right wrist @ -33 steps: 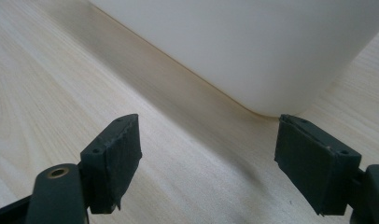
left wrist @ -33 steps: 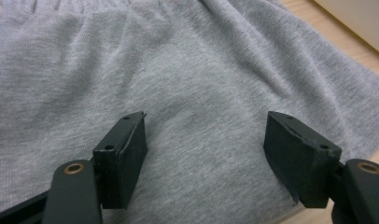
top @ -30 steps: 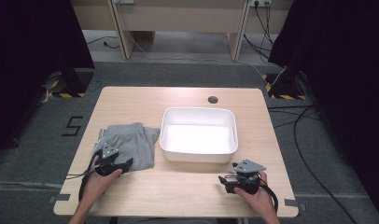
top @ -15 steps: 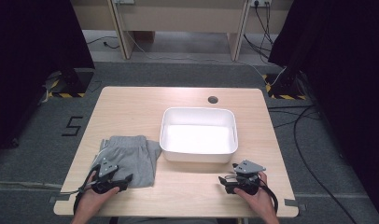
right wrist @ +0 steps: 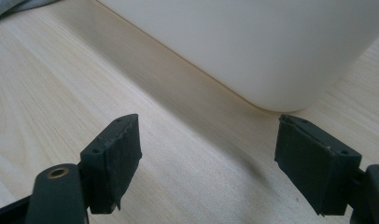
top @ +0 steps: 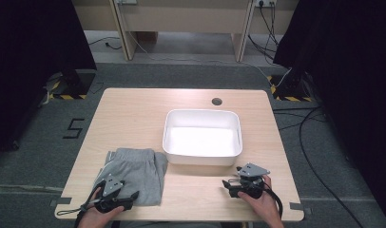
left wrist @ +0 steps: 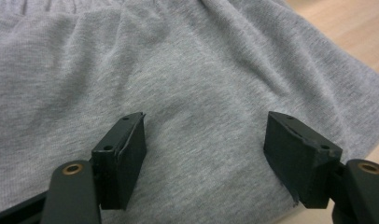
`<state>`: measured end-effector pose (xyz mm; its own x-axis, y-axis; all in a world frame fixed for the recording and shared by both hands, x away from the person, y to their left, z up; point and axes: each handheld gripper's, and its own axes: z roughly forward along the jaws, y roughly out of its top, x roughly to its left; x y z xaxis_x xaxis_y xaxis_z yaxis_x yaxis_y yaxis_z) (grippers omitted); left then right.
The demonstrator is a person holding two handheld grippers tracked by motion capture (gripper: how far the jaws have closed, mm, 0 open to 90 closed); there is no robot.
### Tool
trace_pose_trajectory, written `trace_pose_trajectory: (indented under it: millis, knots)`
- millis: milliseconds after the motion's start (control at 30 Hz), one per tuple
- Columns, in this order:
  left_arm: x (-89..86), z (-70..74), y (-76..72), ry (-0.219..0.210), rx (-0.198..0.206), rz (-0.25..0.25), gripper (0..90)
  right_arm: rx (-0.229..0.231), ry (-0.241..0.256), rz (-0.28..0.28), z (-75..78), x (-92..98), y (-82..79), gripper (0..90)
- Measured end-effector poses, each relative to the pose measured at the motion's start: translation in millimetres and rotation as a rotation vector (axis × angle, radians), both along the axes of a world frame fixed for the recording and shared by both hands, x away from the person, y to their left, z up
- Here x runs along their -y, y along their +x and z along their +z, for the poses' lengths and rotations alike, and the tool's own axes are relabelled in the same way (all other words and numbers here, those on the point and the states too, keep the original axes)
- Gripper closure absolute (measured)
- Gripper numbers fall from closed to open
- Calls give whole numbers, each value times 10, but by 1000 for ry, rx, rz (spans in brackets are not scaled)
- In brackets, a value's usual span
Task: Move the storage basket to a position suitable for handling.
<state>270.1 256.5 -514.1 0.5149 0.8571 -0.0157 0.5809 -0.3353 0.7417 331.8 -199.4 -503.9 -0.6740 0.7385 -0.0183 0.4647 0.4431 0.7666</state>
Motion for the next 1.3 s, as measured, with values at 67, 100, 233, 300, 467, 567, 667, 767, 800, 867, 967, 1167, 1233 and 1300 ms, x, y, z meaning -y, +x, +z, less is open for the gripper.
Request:
trace_pose_trajectory:
  millis: [67, 100, 233, 300, 467, 567, 667, 767, 800, 867, 967, 1167, 1233, 1300]
  knots:
    - [25, -5, -47, -3, 3, -10, 288, 1, -2, 0, -3, -1, 3, 233]
    - [36, -7, -60, -5, 5, -12, 287, 3, -3, 0, -5, -3, 5, 233]
    - [101, 9, -120, 2, -5, -42, 287, 1, -2, 2, -8, -8, 5, 232]
    - [138, 8, -150, 2, -2, -54, 287, -3, -4, -1, -10, -14, 5, 232]
    - [199, 8, -204, 3, 1, -72, 284, -7, -14, 8, -23, -28, 6, 231]
    - [232, 11, -220, 3, 2, -83, 283, -7, -18, 9, -28, -34, 8, 230]
    - [240, 15, -222, -7, 1, -96, 268, -7, -18, 10, -26, -38, 2, 230]
    - [201, 48, -209, -36, 5, -101, 280, -5, -13, 11, -22, -36, 0, 230]
    - [175, 74, -202, -55, 14, -94, 294, -5, -13, 11, -21, -33, 1, 230]
    - [116, 137, -180, -85, 33, -91, 299, -5, -12, 11, -20, -30, 2, 231]
    - [5, 212, -111, -89, 61, -53, 298, -6, -13, 10, -25, -40, 3, 230]
    - [-246, 248, 50, -74, 82, 34, 299, -5, -8, 16, -22, -52, -2, 233]
    - [-317, 226, 97, -78, 77, 61, 299, -5, -10, 16, -24, -54, -1, 233]
    - [-366, 206, 130, -85, 67, 74, 299, -5, -10, 16, -24, -55, -1, 233]
